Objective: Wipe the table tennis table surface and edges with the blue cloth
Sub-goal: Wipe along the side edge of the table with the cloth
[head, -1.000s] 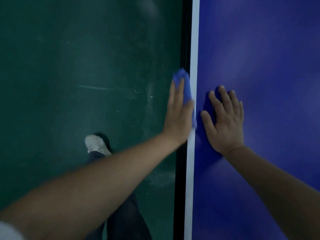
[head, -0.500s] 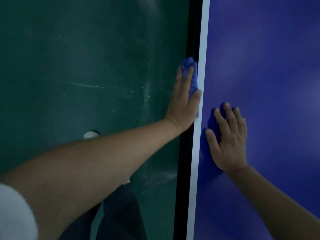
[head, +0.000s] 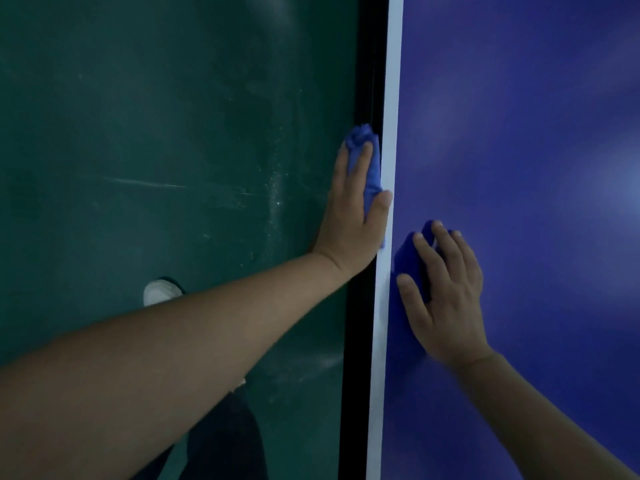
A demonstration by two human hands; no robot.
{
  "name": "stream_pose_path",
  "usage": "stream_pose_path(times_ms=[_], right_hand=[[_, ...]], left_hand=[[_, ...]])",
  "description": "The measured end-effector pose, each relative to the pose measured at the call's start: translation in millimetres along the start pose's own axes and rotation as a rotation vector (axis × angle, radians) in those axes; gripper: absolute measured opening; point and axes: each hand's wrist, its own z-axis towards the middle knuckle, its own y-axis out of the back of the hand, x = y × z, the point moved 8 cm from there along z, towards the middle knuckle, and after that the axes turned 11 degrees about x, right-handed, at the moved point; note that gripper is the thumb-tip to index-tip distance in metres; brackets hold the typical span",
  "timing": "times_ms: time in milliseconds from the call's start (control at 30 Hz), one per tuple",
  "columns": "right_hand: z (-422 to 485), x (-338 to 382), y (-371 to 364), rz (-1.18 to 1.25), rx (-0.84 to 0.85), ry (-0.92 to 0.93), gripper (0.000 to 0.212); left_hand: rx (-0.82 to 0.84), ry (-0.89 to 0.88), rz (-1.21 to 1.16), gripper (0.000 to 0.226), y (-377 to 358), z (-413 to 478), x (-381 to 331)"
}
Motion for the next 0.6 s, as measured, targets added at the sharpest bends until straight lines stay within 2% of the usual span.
stream_pose_path(times_ms=[100,233,333,433,600], right_hand=[[67,4,20,-0.034,0.006,0.042,0.06],[164,-10,41,-0.075,0.065,-0.016,0.064],[193,-13,42,-0.084,0.048,-0.037,0.063],[194,-14,42,-0.076,0.015,-0.025,0.062],[193,-12,45,-0.055,0.02,-0.018,0.062]], left_hand=[[-0.002,0.021,-0.033,0.069,-3,-7,-5],[0.106,0.038,-0.047,0.066,-25,-79,6],[0.152,0.053,-0.068,0.064,-27,-85,8],[0.105,0.061,-0.067,0.063,-13,-28,-2],[-0.04,0.012,-0.093,0.061,40,118,-28]])
